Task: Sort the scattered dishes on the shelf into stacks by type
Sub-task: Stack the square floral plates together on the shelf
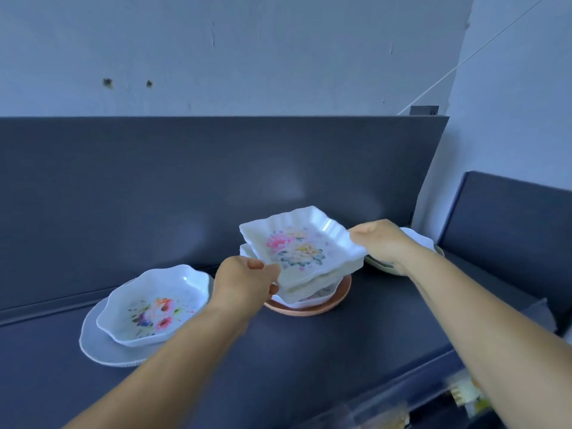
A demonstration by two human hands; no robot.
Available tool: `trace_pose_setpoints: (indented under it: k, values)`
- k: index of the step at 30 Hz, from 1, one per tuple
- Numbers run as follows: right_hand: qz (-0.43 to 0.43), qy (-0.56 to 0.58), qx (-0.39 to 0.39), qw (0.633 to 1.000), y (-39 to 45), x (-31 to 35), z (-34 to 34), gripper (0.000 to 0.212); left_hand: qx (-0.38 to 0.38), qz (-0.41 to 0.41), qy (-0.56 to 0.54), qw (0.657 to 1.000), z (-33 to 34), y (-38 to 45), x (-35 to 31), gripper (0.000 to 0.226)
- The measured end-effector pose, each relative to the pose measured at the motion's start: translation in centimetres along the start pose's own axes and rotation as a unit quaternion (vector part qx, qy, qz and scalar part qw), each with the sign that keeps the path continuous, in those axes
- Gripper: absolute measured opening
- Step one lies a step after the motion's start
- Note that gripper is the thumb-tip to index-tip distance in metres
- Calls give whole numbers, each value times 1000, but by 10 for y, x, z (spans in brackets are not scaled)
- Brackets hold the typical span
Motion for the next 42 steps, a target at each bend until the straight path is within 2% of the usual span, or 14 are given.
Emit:
trace_pose_setpoints:
  k: [3,8,13,14,16,19,23,27,34,38,42]
  values:
    - [-15,5,33,999,18,-6,12,50,-11,-3,18,1000,5,4,7,30]
    - [-57,31,58,996,34,-16,21,44,-17,-17,30,999,12,7,17,36]
    - [-35,44,88,995,42,-26,26,50,-24,-22,40,999,16,6,18,33]
    - [-33,55,98,993,44,-28,27,48,-24,-23,38,999,16,6,18,31]
    - [-31,81,114,990,42,-26,29,29,-18,-42,34,998,17,6,17,25]
    - [-36,116,108,987,43,-26,31,32,-8,-67,22,997,19,7,17,25]
    - [-46,102,94,989,41,-25,31,27,-12,-85,-2,996,20,5,18,25]
    - [-74,110,102,986,43,-26,35,25,-14,-69,-16,997,14,2,19,14]
    - [-134,135,98,977,9,4,45,28,-50,-9,-27,998,-26,-19,24,16]
    - [-162,178,103,965,-15,30,66,38,-70,18,-26,997,-71,-39,25,31]
    - [-193,190,113,956,-60,68,91,38,-111,48,-11,993,-129,-67,33,20]
Point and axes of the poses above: each hand's wrist, its own y-axis towards the middle knuckle, its own z-axis out of the palm, x = y × z, the point moved 3 cm from there along y, towards the middle knuckle, and after that the axes turned 4 degrees about -y, right-handed, at the moved point
